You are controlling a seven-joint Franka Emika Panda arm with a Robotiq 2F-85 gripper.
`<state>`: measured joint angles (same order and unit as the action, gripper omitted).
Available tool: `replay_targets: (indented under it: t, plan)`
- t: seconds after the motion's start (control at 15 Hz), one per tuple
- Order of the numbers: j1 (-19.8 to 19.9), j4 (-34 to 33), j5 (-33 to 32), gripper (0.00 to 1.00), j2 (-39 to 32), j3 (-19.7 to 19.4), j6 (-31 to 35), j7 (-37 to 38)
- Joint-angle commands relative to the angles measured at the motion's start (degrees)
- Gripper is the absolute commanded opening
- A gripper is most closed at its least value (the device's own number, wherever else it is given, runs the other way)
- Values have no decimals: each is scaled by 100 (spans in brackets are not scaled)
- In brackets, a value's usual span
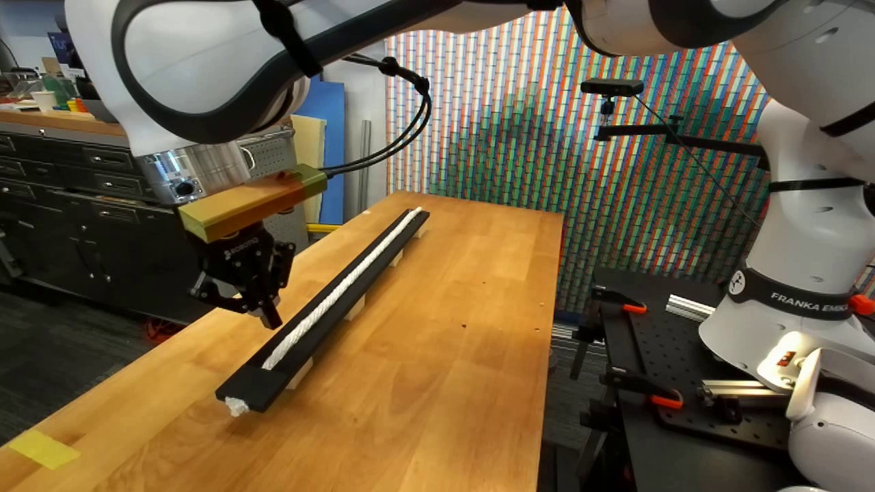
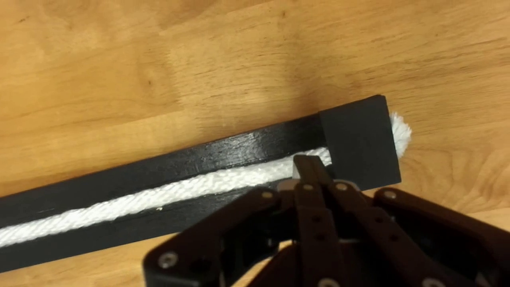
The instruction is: Lay the white object along the black object and press down on it
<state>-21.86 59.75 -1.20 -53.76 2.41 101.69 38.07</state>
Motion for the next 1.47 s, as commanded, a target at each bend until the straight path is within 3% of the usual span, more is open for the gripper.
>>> replay_targets:
  t: [0.0,0.47,1.4]
  plan:
    - [119,267,199,0,203,156,27,-217]
    - [214,419,227,0,130,139,546,-457]
    - [309,435,310,0,-83,127,630,-670]
